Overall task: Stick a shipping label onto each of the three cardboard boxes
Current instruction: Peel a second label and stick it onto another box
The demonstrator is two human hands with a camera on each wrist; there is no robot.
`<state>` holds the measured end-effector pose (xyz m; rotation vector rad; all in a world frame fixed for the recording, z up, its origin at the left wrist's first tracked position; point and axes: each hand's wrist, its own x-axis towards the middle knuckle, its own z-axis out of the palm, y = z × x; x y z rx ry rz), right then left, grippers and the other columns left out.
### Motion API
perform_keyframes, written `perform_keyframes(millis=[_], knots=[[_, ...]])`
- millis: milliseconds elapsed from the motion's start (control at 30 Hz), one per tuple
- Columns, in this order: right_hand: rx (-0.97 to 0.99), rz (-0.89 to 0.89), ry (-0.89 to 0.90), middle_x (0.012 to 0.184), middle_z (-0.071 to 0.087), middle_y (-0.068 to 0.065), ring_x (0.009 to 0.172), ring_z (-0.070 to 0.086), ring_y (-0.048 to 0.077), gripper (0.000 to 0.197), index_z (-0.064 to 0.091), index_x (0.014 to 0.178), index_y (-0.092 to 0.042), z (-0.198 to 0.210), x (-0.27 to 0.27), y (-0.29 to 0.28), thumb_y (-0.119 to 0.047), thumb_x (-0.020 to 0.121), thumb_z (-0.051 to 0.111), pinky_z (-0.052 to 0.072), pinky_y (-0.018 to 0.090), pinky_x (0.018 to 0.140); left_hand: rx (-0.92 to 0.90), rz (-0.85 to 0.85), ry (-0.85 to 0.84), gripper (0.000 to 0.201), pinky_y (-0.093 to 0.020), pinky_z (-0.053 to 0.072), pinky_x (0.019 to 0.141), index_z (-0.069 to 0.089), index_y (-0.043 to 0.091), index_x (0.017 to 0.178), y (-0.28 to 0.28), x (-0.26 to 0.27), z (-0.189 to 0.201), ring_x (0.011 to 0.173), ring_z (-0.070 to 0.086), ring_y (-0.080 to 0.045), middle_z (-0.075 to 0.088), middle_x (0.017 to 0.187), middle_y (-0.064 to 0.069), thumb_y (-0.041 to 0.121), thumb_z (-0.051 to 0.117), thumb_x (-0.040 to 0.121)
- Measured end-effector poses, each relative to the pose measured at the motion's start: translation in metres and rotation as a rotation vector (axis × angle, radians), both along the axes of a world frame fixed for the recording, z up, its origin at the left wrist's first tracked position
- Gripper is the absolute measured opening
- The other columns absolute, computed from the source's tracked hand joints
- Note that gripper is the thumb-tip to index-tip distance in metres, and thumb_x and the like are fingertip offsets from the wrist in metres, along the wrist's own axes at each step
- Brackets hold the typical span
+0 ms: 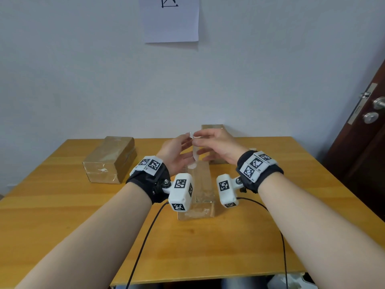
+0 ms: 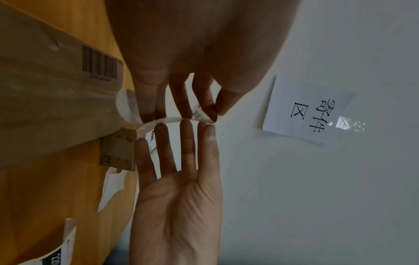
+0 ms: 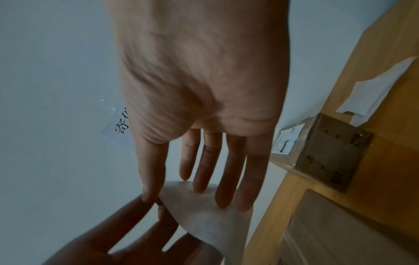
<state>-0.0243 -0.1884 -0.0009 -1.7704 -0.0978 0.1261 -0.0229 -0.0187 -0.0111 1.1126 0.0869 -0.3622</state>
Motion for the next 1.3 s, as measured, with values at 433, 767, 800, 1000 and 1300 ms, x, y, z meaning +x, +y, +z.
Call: perform_keyframes(millis=[433,767,800,1000,1300], knots=[[-0.202,-0.206,-0.179,0.102,0.076,0.002,0.09,0.072,0.018,0.016,0.07,0.103,-0.023,-0.004,0.0,0.002,-0.01,0.096,0.063,0.06,0.029,0.066,0.25,-0.03,-0.011,0.017,-0.043,0.062,0.087,0.075,0.015,0.111,0.014,-0.013,-0.004,0.095,0.066,-0.024,0.071,0.114,-0.004,0.021,0.069,0.096],[0.102,-0.203,0.043,0.109,0.075,0.015,0.088,0.074,0.026,0.01,0.071,0.109,-0.01,-0.016,0.001,0.005,-0.011,0.1,0.066,0.064,0.053,0.082,0.608,0.081,-0.011,0.025,-0.023,0.043,0.05,0.066,0.014,0.114,0.036,-0.021,-0.041,0.066,0.065,-0.01,0.07,0.098,-0.001,0.019,0.073,0.091],[0.103,-0.2,0.053,0.108,0.075,0.014,0.088,0.074,0.026,0.011,0.071,0.11,-0.01,-0.018,0.001,0.005,-0.013,0.1,0.067,0.065,0.05,0.08,0.633,0.057,-0.006,0.022,-0.022,0.04,0.048,0.068,0.013,0.112,0.037,-0.023,-0.041,0.063,0.064,-0.01,0.071,0.097,0.0,0.019,0.072,0.092],[0.123,-0.185,0.09,0.103,0.076,0.011,0.085,0.075,0.025,0.02,0.07,0.119,-0.008,-0.024,0.005,0.001,-0.017,0.102,0.066,0.065,0.039,0.066,0.775,0.005,0.005,0.02,-0.022,0.034,0.045,0.068,0.012,0.11,0.041,-0.028,-0.043,0.06,0.064,-0.01,0.07,0.102,0.001,0.022,0.07,0.093],[0.092,-0.174,0.146,0.108,0.078,0.013,0.083,0.077,0.027,0.022,0.069,0.12,-0.007,-0.035,0.017,-0.011,-0.018,0.102,0.066,0.064,0.037,0.065,0.832,-0.037,-0.042,0.013,-0.023,0.029,0.044,0.059,0.019,0.089,0.037,-0.03,-0.049,0.057,0.059,-0.012,0.076,0.077,0.005,0.017,0.072,0.092]])
